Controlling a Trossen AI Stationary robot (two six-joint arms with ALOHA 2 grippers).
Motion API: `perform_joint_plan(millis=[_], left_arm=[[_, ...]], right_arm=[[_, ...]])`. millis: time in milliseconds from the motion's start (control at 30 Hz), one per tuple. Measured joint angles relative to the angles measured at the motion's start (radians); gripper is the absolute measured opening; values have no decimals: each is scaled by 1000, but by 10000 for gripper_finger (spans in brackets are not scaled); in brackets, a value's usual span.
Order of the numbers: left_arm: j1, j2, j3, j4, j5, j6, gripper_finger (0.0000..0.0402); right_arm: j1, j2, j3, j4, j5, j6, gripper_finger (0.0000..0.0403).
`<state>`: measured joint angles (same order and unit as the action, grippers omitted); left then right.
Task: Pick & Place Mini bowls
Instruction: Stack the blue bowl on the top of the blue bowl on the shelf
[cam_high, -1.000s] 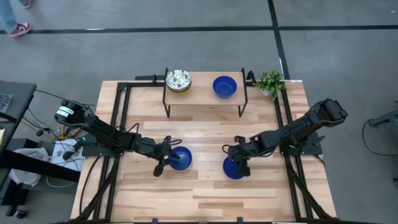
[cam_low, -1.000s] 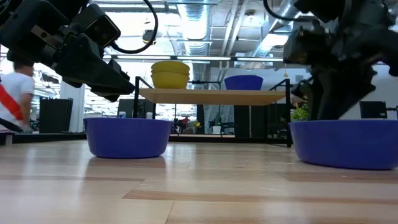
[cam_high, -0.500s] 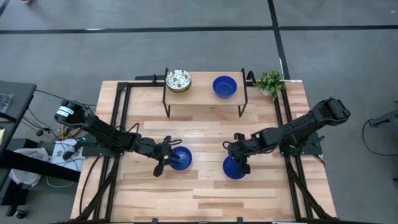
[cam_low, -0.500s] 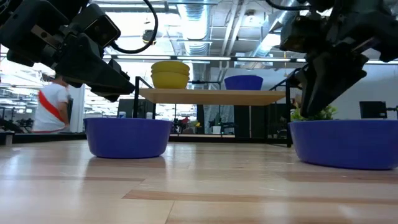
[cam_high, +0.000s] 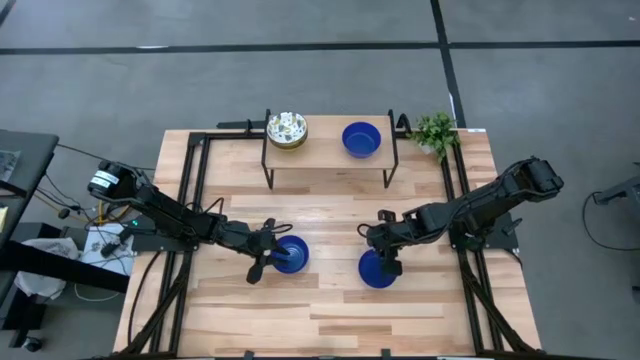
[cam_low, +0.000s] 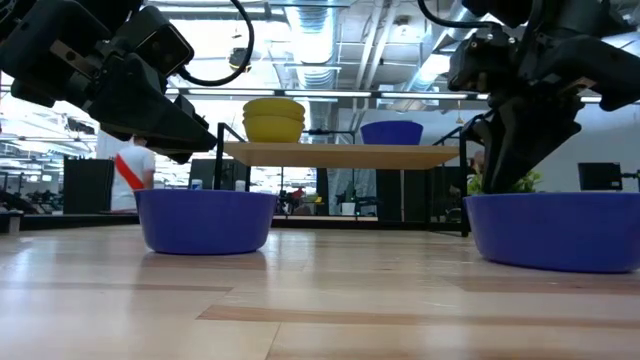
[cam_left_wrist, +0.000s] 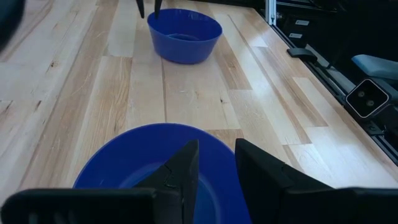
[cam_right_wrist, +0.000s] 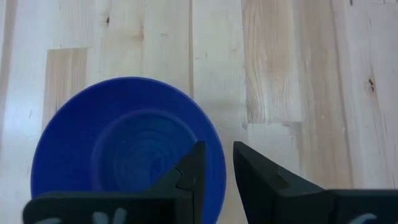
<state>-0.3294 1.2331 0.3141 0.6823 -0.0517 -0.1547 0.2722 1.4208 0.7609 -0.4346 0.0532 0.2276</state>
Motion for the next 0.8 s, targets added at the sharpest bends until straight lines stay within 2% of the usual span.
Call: perform_joint_plan(millis=[800], left_arm=[[0,0,0,5,0,0,104]], right_arm=[[1,0,0,2,-5,35,72]])
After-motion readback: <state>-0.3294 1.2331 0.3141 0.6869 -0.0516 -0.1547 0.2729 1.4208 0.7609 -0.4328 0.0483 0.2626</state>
